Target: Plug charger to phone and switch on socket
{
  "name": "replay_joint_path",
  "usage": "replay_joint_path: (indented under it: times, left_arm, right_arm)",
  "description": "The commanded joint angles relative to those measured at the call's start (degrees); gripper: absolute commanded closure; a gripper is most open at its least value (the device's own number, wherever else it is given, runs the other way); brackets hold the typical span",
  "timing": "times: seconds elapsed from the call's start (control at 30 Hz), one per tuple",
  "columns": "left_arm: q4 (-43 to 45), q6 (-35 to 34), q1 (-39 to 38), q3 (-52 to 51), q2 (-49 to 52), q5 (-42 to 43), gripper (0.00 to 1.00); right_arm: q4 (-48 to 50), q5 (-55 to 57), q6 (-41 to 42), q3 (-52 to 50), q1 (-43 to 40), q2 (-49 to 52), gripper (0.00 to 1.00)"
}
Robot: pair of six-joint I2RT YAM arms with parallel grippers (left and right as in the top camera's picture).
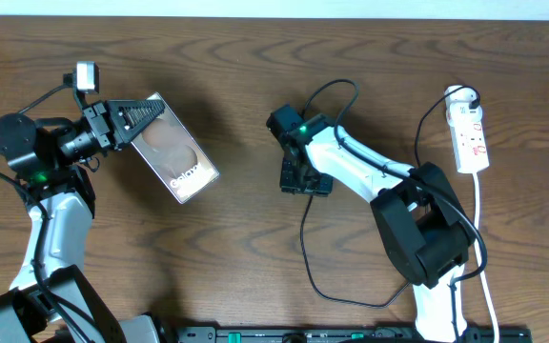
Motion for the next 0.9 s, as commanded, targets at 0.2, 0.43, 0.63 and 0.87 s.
replay_joint_path:
  times: [0.2, 0.43, 0.63, 0.87]
  left_arm:
    - [0.3, 0.5, 0.0, -0.3, 0.1, 0.3, 0.93]
    - [0.3, 0.5, 0.0, -0.3, 0.1, 0.3, 0.93]
    - [0.3, 0.5, 0.0, -0.3, 0.1, 0.3, 0.93]
    - [0.3, 0.9, 0.0, -0.3, 0.1, 0.3, 0.92]
  right_arm:
    - [0.9, -1.5, 2.5, -1.7, 0.7, 0.9, 0.64]
    - [0.7, -2.5, 2.9, -2.4, 0.9, 0.9, 0.66]
    - [1.6, -2.8, 3.3, -4.7, 0.9, 0.9, 0.67]
    - [1.9, -3.6, 3.3, -4.9, 0.9, 0.9, 0.78]
